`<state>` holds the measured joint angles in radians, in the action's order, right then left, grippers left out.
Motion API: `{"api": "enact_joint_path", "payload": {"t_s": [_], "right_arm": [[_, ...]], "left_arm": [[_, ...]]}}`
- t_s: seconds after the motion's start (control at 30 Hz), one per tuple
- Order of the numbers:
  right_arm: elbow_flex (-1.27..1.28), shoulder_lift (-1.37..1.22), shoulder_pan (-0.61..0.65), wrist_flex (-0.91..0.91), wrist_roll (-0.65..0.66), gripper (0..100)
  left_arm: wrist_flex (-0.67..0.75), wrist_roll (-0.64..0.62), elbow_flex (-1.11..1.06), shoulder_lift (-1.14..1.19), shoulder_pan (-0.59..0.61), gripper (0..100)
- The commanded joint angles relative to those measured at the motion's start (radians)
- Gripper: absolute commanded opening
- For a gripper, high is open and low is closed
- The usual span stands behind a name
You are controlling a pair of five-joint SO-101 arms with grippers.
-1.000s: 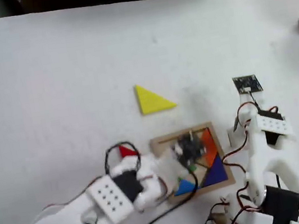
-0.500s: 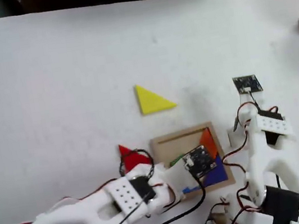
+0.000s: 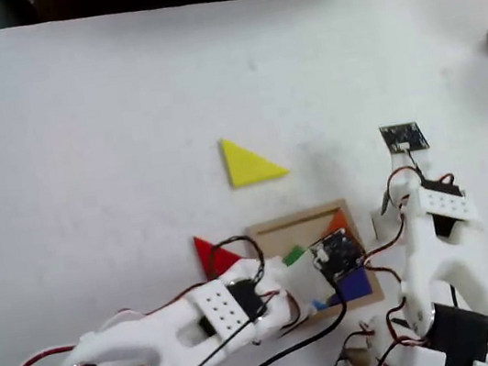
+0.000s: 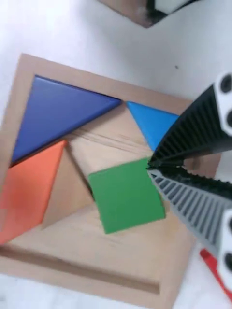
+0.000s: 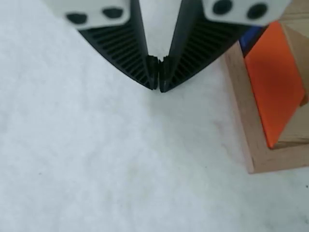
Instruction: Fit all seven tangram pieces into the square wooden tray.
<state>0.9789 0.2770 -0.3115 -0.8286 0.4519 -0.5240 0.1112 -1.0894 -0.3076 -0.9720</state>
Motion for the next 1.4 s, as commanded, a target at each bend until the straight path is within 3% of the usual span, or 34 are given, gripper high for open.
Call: {"api": "enact_joint_path", "payload": {"t_s": [0.0, 0.3, 0.5, 0.6, 0.73, 0.83, 1.03, 1.13, 1.37], "right_arm": [[-0.009, 0.038, 0.010, 0.012, 0.009, 1.8], [-0.009, 0.038, 0.010, 0.012, 0.009, 1.8], [-0.009, 0.038, 0.007, 0.012, 0.009, 1.8], [-0.009, 0.038, 0.007, 0.012, 0.009, 1.8], [-0.009, 0.039, 0.007, 0.012, 0.009, 1.8], [-0.009, 0.039, 0.007, 0.012, 0.009, 1.8], [-0.009, 0.039, 0.004, 0.012, 0.009, 1.8], [-0.009, 0.039, 0.004, 0.010, 0.009, 1.8], [-0.009, 0.039, -0.001, 0.010, 0.009, 1.8]], "left_arm": [[0.077, 0.002, 0.041, -0.004, -0.030, 4], [0.063, 0.003, 0.003, -0.013, -0.094, 4], [-0.046, 0.006, 0.003, -0.133, -0.079, 4], [-0.068, 0.005, 0.003, -0.206, 0.012, 4], [-0.025, -0.002, 0.014, -0.223, 0.217, 4], [0.026, -0.081, 0.026, -0.179, 0.298, 4], [0.064, -0.109, 0.074, 0.038, 0.237, 4], [0.018, -0.109, 0.147, 0.139, 0.217, 4], [-0.063, -0.109, 0.204, 0.176, 0.208, 4]]}}
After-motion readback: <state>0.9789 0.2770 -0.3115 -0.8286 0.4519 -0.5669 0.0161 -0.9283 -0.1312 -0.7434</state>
